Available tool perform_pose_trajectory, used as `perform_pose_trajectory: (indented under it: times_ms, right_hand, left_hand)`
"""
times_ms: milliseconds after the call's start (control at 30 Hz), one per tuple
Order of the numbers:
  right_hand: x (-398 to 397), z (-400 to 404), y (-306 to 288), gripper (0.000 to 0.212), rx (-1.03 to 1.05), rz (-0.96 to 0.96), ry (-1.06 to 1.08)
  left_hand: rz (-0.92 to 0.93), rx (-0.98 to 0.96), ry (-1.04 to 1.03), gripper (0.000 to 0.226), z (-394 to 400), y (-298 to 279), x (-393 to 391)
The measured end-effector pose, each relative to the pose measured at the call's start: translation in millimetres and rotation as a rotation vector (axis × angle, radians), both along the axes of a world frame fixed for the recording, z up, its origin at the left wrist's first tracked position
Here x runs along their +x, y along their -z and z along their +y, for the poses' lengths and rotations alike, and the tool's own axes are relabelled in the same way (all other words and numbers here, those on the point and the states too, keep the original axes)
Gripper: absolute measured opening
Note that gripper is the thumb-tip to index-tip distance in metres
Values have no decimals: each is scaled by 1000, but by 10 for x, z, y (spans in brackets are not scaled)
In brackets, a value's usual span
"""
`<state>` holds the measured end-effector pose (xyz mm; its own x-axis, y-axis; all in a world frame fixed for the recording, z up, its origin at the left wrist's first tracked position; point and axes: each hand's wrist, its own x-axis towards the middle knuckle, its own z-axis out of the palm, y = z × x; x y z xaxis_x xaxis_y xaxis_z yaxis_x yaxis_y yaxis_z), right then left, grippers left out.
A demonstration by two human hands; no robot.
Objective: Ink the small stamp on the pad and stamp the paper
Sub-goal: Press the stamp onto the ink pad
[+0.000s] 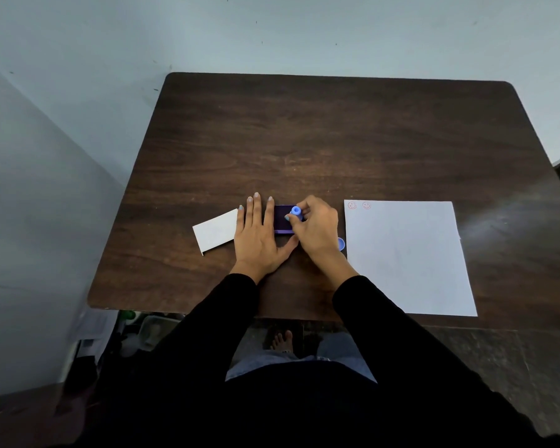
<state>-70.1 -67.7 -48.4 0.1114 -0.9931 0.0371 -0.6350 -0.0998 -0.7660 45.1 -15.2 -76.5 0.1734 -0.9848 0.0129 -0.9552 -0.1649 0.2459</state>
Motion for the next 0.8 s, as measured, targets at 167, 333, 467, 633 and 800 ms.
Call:
perform_pose_trajectory:
  times_ms: [167, 333, 467, 633, 800]
  right_hand:
    - [13, 0, 7, 20, 14, 37, 1]
    - [7, -13, -114, 19, 81, -25, 46]
    - [-189, -123, -341, 29, 260, -517, 341]
    - [-845, -390, -568, 11, 734, -1395, 443]
    - [-1303, -399, -461, 15, 828, -1621, 530]
  left_hand:
    - [4, 11, 4, 96, 3, -2, 0]
    - [5, 12, -3, 98, 11, -11, -1]
    - [-22, -28, -22, 105, 27, -44, -19]
    - [36, -164, -98, 99, -3, -139, -130]
    - [97, -230, 232, 66, -178, -300, -624]
